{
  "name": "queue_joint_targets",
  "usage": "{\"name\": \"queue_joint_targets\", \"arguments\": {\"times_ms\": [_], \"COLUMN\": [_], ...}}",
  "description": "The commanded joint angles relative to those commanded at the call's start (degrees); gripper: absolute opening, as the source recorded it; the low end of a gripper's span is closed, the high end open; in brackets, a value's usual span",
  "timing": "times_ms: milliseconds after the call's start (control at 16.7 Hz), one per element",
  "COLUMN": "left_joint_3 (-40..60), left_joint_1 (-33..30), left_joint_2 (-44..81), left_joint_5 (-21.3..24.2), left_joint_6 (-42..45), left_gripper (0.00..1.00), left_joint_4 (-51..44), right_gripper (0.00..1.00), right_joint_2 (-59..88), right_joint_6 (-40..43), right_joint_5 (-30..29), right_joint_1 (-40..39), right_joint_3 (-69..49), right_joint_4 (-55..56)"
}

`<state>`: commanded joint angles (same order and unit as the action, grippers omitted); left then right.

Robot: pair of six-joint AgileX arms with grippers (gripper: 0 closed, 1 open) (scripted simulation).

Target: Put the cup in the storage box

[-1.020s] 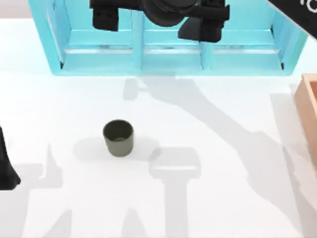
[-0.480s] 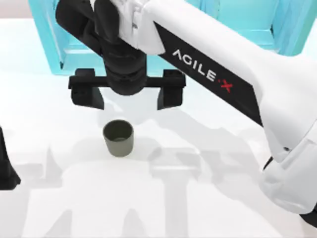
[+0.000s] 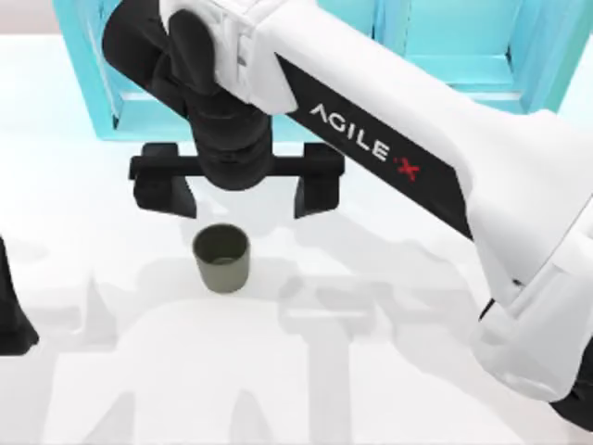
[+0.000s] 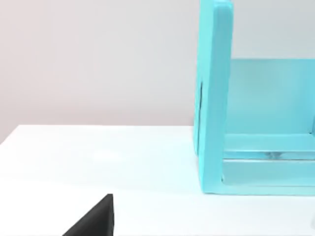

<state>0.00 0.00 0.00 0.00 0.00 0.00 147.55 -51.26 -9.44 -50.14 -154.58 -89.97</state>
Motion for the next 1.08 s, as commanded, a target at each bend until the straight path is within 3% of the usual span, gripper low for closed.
{"name": "queue_joint_targets", "arguments": {"times_ms": [240,660,960,1080], "left_joint_3": [0.0,0.0,0.0,0.0], "left_joint_1": [0.0,0.0,0.0,0.0], "left_joint_2": [0.0,0.0,0.0,0.0], "left_joint_5": [0.0,0.0,0.0,0.0], "left_joint_6": [0.0,0.0,0.0,0.0], "left_gripper": [1.0,1.0,1.0,1.0], "left_joint_4": [0.0,0.0,0.0,0.0], "right_gripper": [1.0,1.0,1.0,0.85], "right_joint_2": [-0.54,-1.68,-1.71,-1.71], "right_joint_6": [0.51,1.54,1.62,1.62], "right_joint_5": [0.14,0.28,0.29,0.29], "right_joint_1": [0.18,1.24,1.32,1.32], "right_joint_3": [4.23,23.97,25.59,25.59], "right_joint_4": [4.11,22.62,24.22,24.22]}}
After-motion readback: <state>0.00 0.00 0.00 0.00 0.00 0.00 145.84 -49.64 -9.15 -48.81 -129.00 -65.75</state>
